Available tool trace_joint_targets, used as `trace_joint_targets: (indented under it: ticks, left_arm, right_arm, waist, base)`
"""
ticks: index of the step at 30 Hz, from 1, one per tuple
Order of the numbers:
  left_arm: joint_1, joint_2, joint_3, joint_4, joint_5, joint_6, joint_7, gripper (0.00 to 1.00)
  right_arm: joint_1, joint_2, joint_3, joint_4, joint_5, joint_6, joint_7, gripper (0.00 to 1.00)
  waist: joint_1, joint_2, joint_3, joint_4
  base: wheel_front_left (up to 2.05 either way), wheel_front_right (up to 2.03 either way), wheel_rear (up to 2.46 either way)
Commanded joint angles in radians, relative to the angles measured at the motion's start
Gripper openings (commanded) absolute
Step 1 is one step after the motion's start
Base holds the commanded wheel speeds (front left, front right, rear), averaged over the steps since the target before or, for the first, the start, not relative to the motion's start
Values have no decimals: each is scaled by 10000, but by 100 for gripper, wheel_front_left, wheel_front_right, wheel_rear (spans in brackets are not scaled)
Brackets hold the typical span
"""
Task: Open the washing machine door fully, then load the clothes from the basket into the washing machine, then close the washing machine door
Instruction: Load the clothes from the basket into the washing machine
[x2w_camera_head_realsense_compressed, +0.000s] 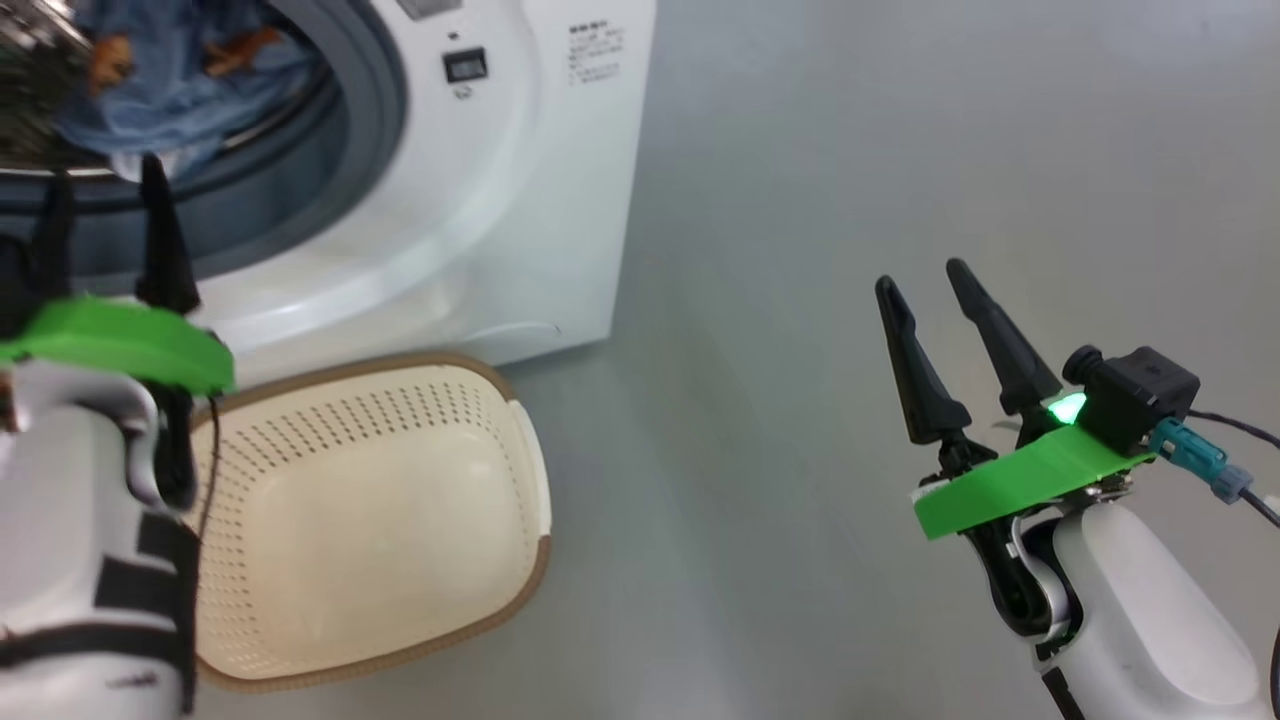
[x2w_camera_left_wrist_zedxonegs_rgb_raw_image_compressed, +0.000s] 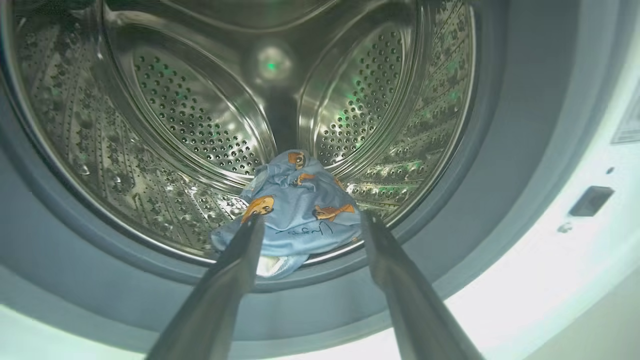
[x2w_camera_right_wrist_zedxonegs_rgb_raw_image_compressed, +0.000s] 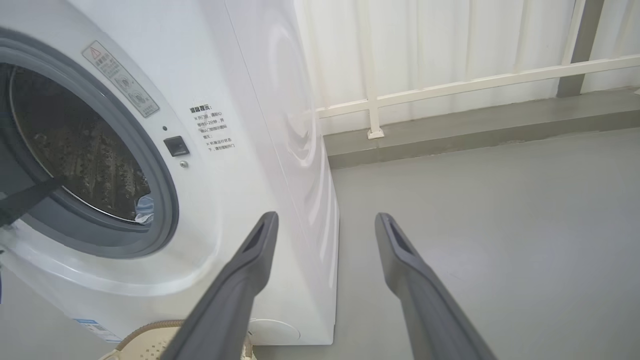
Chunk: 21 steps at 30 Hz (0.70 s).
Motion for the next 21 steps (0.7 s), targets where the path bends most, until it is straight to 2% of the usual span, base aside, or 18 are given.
trace_joint_targets:
  ticks: [1, 10, 21]
  left_arm:
    - [324, 298, 247, -455, 30, -75, -63, 100]
    - [2335, -110, 292, -2376, 290, -151, -64, 100]
    - [4992, -713, 542, -4462, 91, -141, -64, 100]
  right_arm:
    - [198, -66, 128, -173, 78, 58, -80, 100]
    - [607, -238, 25, 12, 135, 58, -80, 100]
    - [1086, -407, 119, 168, 135, 58, -80, 100]
  waist:
    - [0, 0, -628, 451]
    - [0, 0, -1544, 1077]
    - [0, 0, -2588, 1475]
  base:
    - [0, 0, 0]
    - [0, 0, 0]
    - [0, 0, 0]
